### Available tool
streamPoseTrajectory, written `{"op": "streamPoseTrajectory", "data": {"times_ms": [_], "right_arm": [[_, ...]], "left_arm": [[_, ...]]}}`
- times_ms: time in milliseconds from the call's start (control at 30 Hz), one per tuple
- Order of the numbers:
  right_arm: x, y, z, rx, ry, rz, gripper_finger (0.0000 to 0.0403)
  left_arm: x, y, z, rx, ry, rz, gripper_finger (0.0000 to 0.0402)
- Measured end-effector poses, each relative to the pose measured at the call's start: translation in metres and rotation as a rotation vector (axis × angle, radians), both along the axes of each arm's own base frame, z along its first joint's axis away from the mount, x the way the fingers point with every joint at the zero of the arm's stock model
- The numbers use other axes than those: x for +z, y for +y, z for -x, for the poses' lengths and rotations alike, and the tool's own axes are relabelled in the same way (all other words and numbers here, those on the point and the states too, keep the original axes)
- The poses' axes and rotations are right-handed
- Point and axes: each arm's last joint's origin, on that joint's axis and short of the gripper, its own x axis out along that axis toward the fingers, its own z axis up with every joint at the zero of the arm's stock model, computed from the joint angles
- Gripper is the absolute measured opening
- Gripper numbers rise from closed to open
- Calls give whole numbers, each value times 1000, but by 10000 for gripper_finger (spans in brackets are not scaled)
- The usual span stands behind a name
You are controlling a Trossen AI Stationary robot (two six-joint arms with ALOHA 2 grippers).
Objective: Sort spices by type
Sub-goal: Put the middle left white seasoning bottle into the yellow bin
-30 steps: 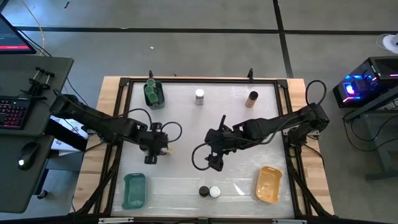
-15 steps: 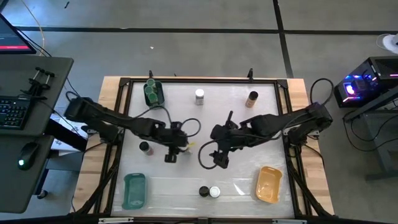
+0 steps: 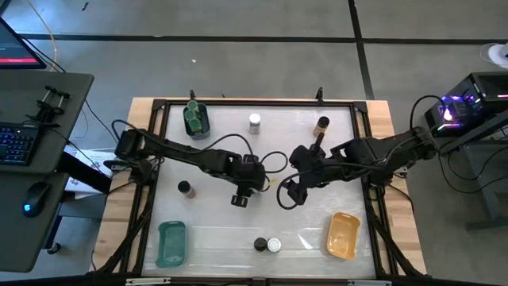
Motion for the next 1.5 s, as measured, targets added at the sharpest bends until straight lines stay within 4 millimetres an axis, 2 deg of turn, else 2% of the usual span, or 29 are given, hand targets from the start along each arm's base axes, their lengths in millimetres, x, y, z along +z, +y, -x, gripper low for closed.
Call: {"op": "streamPoseTrajectory", "data": {"times_ms": [133, 433, 600, 700, 900, 1000, 1100, 1300, 1400, 1500], "right_arm": [[0, 0, 0, 3, 0, 7, 349], [0, 1, 0, 35, 7, 16, 349], [0, 1, 0, 46, 10, 18, 349], [0, 1, 1, 50, 14, 15, 349], [-5, 0, -3, 69, 45, -6, 349], [-14, -3, -14, 60, 78, 1, 349], [-31, -5, -33, 156, 125, 43, 349], [-79, -12, -80, 514, 232, 104, 349], [-101, -22, -95, 672, 299, 202, 349], [-116, -31, -99, 816, 378, 280, 349]], "left_arm": [[4, -1, -4, 0, -6, 1, 196], [27, 0, -11, 24, -68, 46, 269], [33, 0, -12, 6, -74, 32, 280], [41, 3, -6, 19, -34, -10, 281], [69, 18, 37, 145, 0, 41, 278], [83, 25, 71, 248, -109, 115, 278], [93, 27, 109, 361, -265, 213, 278], [89, 18, 167, 568, -517, 397, 278], [82, 12, 183, 640, -572, 458, 278], [76, 6, 192, 674, -599, 478, 278]]}}
